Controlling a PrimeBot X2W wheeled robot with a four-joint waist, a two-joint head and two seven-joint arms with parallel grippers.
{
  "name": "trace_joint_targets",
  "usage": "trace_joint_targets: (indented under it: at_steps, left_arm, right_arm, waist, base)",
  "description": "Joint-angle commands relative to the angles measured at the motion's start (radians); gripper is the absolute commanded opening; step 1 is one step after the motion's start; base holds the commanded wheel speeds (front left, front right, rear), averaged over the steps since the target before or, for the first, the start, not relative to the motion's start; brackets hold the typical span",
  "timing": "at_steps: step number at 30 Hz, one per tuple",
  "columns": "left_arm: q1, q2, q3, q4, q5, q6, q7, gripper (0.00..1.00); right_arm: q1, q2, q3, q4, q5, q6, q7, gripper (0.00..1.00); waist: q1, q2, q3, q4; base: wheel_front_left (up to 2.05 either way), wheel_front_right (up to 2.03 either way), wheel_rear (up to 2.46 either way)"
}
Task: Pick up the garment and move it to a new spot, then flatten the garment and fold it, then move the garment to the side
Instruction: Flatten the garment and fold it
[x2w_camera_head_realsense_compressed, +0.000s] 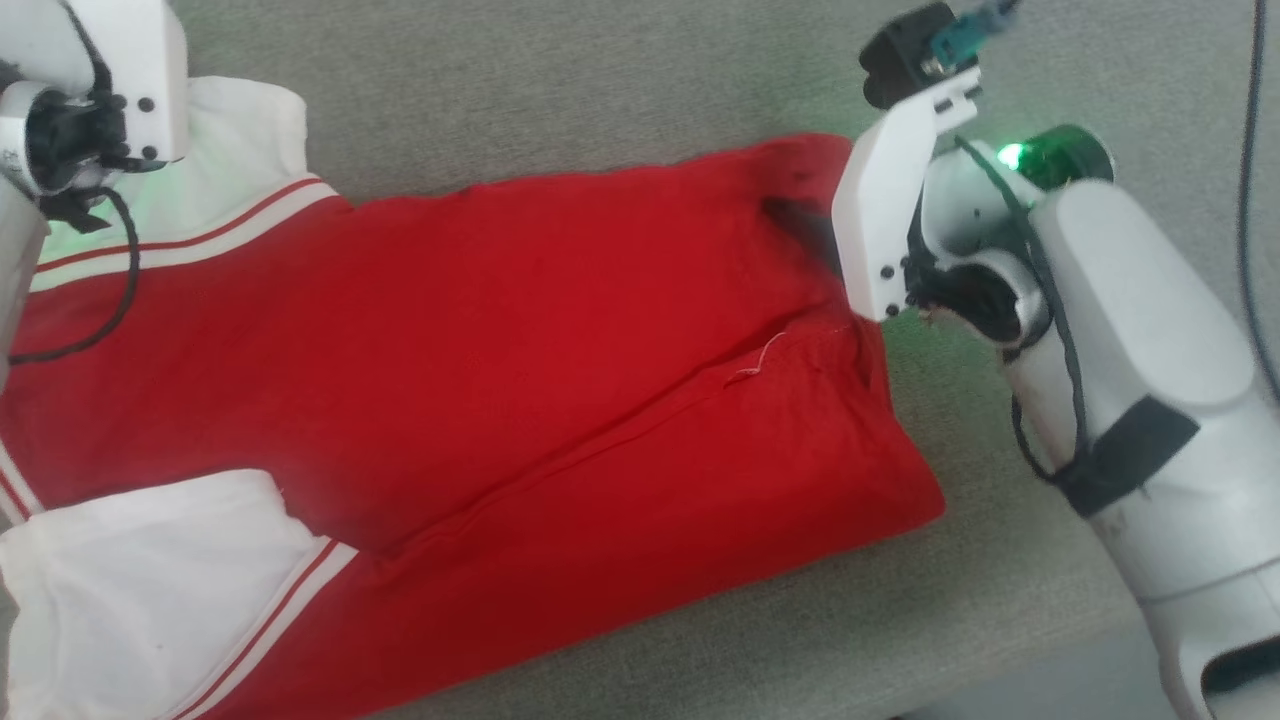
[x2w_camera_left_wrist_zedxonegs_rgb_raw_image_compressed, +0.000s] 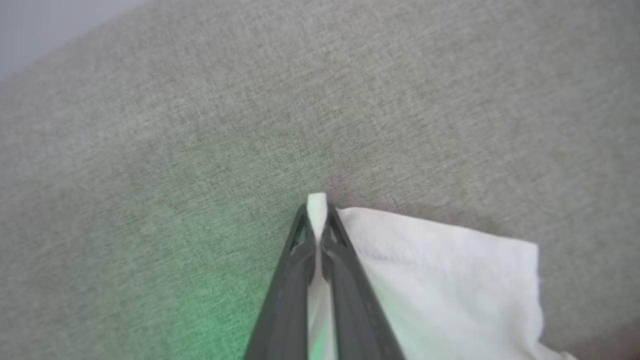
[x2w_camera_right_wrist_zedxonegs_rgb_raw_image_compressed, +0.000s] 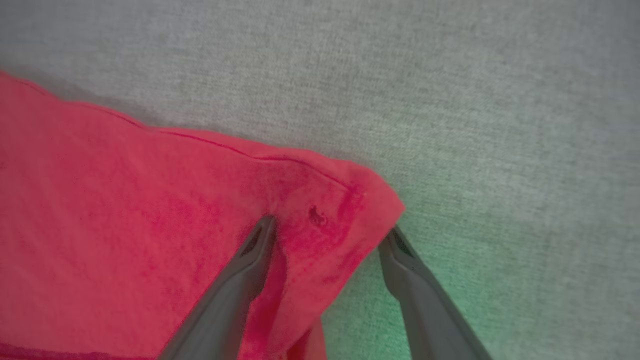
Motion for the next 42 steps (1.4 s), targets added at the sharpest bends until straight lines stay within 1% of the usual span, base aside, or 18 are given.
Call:
trace_joint_targets:
  at_steps: [1, 2, 3, 4, 6, 11, 13, 18, 21, 23, 28, 30, 32, 34, 36, 39, 42]
  left_arm:
    - [0.027, -0.008, -0.019, 0.045, 0.011, -0.007, -0.006, 0.0]
    - [0.024, -0.016, -0.021, 0.053, 0.014, -0.011, -0.016, 0.0]
    - [0.018, -0.023, -0.021, 0.062, 0.013, -0.016, -0.026, 0.0]
    - [0.012, -0.03, -0.021, 0.071, 0.012, -0.021, -0.033, 0.0]
    - [0.003, -0.042, -0.021, 0.088, 0.011, -0.032, -0.048, 0.0]
    - [-0.025, -0.076, -0.011, 0.121, -0.007, -0.053, -0.066, 0.0]
    - [-0.031, -0.093, -0.018, 0.13, -0.013, -0.061, -0.04, 0.0]
    - [-0.048, -0.111, -0.034, 0.114, -0.014, -0.078, 0.004, 0.0]
    - [-0.037, -0.108, -0.049, 0.085, -0.004, -0.083, 0.023, 0.0]
    - [-0.029, -0.106, -0.05, 0.07, -0.007, -0.082, 0.03, 0.0]
    - [0.021, -0.069, -0.063, -0.044, -0.004, -0.057, 0.056, 0.0]
    - [0.05, -0.045, -0.062, -0.118, -0.01, -0.039, 0.069, 0.0]
    - [0.092, -0.007, -0.068, -0.202, -0.008, -0.008, 0.094, 0.0]
    - [0.14, 0.032, -0.067, -0.311, -0.019, 0.032, 0.122, 0.0]
    - [0.19, 0.081, -0.069, -0.438, -0.019, 0.081, 0.15, 0.0]
    - [0.28, 0.153, -0.067, -0.637, -0.026, 0.166, 0.188, 0.0]
    - [0.37, 0.223, -0.063, -0.822, -0.034, 0.258, 0.215, 0.0]
  right_arm:
    - [0.0, 0.014, 0.028, 0.06, 0.008, 0.0, 0.057, 1.0]
    - [-0.007, 0.014, 0.044, 0.082, 0.011, 0.0, 0.086, 1.0]
    - [-0.011, 0.013, 0.06, 0.098, 0.018, 0.0, 0.114, 0.45]
    - [-0.014, 0.01, 0.066, 0.114, 0.028, 0.0, 0.133, 0.0]
    - [-0.031, -0.001, 0.072, 0.129, 0.027, 0.0, 0.146, 0.0]
    - [-0.048, -0.024, 0.061, 0.119, 0.048, 0.0, 0.109, 0.0]
    - [-0.042, -0.044, 0.056, 0.108, 0.045, 0.0, 0.101, 0.0]
    - [-0.005, -0.107, 0.027, 0.057, 0.046, 0.0, 0.072, 0.0]
    - [0.033, -0.139, 0.005, 0.014, 0.048, 0.0, 0.07, 0.0]
    - [0.046, -0.15, -0.003, -0.003, 0.045, 0.0, 0.067, 0.0]
    - [0.127, -0.184, -0.06, -0.095, 0.036, 0.0, 0.079, 0.0]
    - [0.163, -0.191, -0.086, -0.137, 0.028, 0.0, 0.089, 0.0]
    - [0.204, -0.196, -0.11, -0.184, 0.023, 0.0, 0.107, 0.0]
    - [0.246, -0.202, -0.138, -0.237, 0.016, 0.0, 0.123, 0.0]
    - [0.296, -0.21, -0.171, -0.296, 0.007, 0.0, 0.145, 0.0]
    - [0.374, -0.218, -0.222, -0.387, -0.011, 0.0, 0.183, 0.0]
    - [0.457, -0.211, -0.271, -0.479, -0.03, 0.0, 0.218, 0.0]
  waist:
    - [0.0, -0.0001, 0.003, 0.014]
    - [0.0, -0.0001, 0.002, 0.019]
    - [0.0, -0.0001, 0.001, 0.025]
    - [0.0, -0.0001, 0.0, 0.03]
    - [0.0, -0.0001, -0.006, 0.042]
    - [0.0, -0.0001, -0.036, 0.08]
    - [0.0, -0.0001, -0.055, 0.1]
    - [0.0, -0.0001, -0.106, 0.158]
    - [0.0, -0.0001, -0.139, 0.19]
    - [0.0, -0.0001, -0.15, 0.2]
    - [0.0, -0.0001, -0.202, 0.24]
    - [0.0, -0.0001, -0.221, 0.252]
    - [0.0, -0.0001, -0.237, 0.263]
    - [0.0, -0.0001, -0.25, 0.276]
    - [0.0, -0.0001, -0.259, 0.288]
    - [0.0, -0.0001, -0.27, 0.303]
    - [0.0, -0.0001, -0.277, 0.311]
  base:
    - [0.0, 0.0, 0.0]
    - [0.0, 0.0, 0.0]
    - [0.0, 0.0, 0.0]
    - [0.0, 0.0, 0.0]
    - [0.0, 0.0, 0.0]
    - [0.0, 0.0, 0.0]
    - [0.0, 0.0, 0.0]
    - [0.0, 0.0, 0.0]
    - [0.0, 0.0, 0.0]
    - [0.0, 0.0, 0.0]
    - [0.0, 0.0, 0.0]
    - [0.0, 0.0, 0.0]
    - [0.0, 0.0, 0.0]
    - [0.0, 0.0, 0.0]
    - [0.0, 0.0, 0.0]
    - [0.0, 0.0, 0.0]
    - [0.0, 0.0, 0.0]
